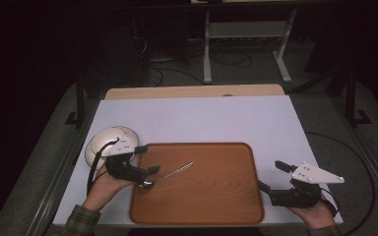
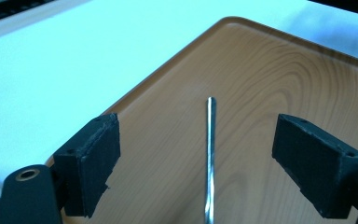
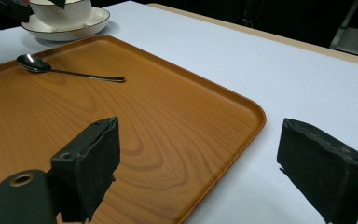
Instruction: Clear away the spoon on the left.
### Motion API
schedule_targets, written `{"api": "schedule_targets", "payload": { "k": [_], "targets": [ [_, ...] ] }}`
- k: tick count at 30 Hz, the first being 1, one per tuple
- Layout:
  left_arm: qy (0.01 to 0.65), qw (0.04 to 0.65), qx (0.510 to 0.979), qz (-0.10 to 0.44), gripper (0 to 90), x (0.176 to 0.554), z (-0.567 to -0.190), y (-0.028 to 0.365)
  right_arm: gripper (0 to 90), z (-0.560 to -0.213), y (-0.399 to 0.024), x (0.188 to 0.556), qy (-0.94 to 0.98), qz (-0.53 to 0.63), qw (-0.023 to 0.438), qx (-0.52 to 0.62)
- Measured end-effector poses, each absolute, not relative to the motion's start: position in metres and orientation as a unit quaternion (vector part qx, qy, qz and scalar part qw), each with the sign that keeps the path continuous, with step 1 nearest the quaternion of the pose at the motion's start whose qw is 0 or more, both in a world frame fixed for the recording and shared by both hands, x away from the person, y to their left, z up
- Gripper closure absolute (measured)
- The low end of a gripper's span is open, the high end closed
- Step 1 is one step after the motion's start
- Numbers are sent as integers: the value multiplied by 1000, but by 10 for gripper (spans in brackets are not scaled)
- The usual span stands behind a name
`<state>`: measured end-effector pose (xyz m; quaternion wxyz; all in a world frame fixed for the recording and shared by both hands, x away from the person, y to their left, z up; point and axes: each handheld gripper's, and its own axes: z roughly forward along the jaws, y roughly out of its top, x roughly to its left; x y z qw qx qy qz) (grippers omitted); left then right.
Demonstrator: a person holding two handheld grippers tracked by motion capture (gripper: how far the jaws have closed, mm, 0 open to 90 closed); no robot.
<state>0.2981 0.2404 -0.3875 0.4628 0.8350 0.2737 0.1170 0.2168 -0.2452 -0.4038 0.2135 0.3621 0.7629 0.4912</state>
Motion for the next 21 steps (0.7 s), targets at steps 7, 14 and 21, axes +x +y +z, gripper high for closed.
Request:
{"api": "schedule_targets", "payload": {
  "k": [7,14,21],
  "targets": [
    [291,464,826,134,147,287,-390,264,124,-404,-245,216,763,491,215,362],
    [314,464,816,144,146,273,-397,286,124,-404,-246,216,762,490,215,364],
    [323,465,810,151,146,267,-398,295,124,-404,-245,216,762,490,216,364]
  ]
}}
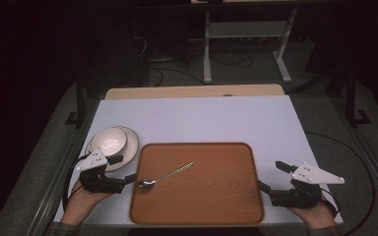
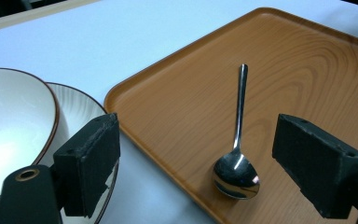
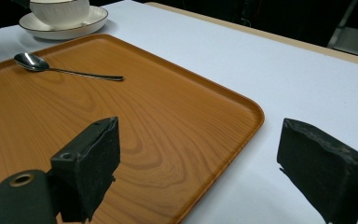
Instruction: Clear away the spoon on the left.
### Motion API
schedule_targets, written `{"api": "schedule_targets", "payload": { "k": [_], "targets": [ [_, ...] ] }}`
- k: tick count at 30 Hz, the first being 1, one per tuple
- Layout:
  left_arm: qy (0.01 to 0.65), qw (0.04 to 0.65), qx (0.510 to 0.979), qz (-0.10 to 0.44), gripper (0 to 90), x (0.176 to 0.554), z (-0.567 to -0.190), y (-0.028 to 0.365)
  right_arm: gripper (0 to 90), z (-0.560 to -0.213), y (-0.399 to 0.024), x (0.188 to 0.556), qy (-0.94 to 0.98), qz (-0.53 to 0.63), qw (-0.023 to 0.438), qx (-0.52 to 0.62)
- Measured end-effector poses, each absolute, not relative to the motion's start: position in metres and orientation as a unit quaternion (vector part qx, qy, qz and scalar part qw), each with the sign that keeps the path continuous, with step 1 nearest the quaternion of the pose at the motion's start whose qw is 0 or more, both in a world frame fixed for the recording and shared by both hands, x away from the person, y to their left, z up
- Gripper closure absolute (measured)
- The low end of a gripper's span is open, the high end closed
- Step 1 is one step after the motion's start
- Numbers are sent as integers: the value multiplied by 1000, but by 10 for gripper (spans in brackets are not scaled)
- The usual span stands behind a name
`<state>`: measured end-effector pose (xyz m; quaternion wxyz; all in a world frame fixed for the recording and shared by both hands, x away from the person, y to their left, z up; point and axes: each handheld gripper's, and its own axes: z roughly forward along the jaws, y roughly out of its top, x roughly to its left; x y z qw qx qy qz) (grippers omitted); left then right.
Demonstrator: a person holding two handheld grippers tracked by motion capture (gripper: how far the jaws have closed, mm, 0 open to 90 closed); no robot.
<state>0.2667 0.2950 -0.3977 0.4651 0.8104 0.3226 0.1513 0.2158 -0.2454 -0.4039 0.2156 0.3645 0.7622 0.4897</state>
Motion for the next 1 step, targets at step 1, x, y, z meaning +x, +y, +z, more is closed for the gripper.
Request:
{"api": "schedule_targets", "payload": {
  "k": [1],
  "targets": [
    [320,467,810,151,147,267,-397,292,125,-404,-245,216,762,489,216,364]
  ]
}}
